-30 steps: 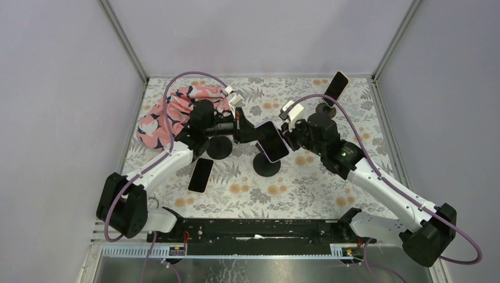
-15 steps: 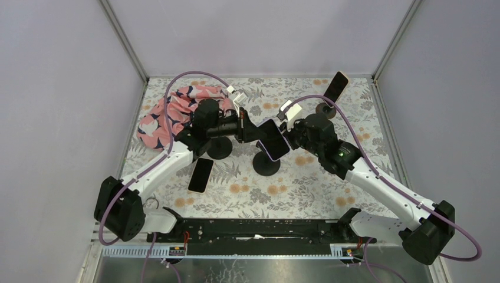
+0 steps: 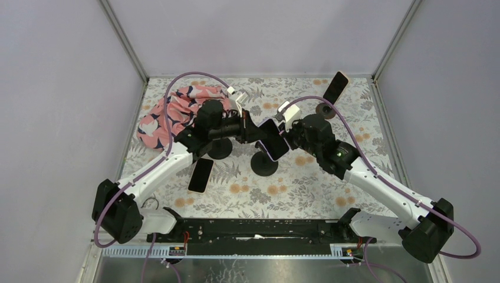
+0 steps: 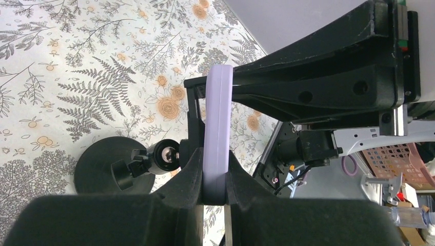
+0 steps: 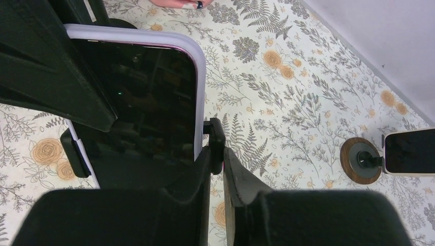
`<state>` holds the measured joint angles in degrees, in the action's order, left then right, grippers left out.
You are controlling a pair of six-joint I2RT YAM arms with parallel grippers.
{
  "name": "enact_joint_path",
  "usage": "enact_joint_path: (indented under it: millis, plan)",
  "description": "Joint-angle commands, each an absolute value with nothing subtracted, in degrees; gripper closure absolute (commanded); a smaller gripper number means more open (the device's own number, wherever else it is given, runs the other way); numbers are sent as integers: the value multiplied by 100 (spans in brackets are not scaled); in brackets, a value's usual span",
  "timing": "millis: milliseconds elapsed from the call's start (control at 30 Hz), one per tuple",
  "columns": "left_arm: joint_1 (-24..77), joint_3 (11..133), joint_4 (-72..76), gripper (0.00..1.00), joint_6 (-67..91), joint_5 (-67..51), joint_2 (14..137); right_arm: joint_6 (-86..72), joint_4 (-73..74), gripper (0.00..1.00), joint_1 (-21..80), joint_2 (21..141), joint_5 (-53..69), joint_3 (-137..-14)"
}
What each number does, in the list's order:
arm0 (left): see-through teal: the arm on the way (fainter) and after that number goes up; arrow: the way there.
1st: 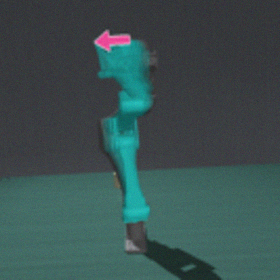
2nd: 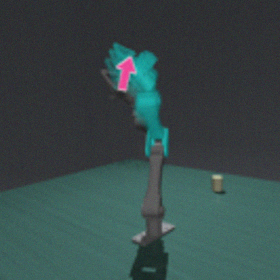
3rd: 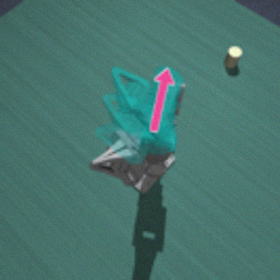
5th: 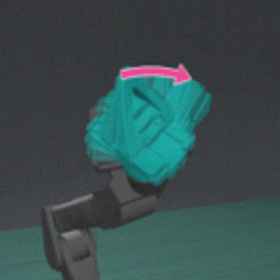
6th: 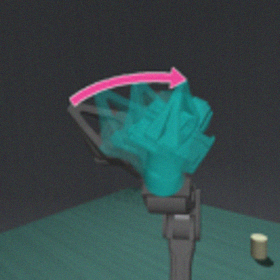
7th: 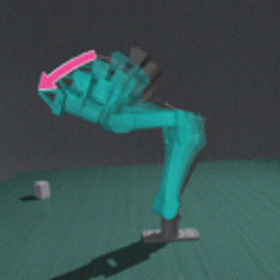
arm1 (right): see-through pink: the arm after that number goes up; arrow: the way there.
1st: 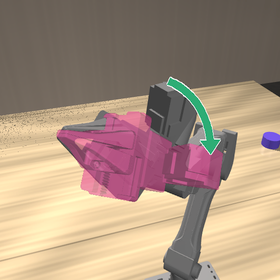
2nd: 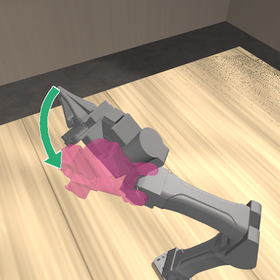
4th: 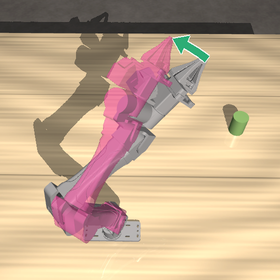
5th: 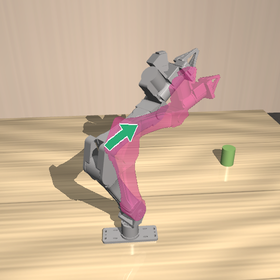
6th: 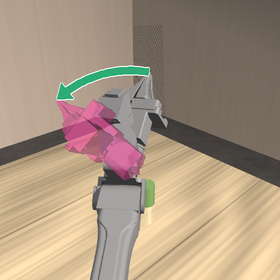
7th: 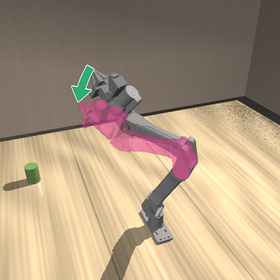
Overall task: Place the phone on the phone stand
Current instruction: Install the phone on the phone stand.
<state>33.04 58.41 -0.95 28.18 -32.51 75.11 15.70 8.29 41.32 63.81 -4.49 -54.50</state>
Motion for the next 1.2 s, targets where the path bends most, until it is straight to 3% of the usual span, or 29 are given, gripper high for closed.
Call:
enact_joint_path:
  millis: [0, 1167]
  plan:
    - [3247, 5927, -1312, 100, 2956, -2558, 7446, 2051, 1357, 100, 4068, 6376, -1441, -5383]
    - [3728, 6675, -2437, 100, 3271, -1393, 7738, 2460, 1135, 100, 4402, 6495, -2121, -5309]
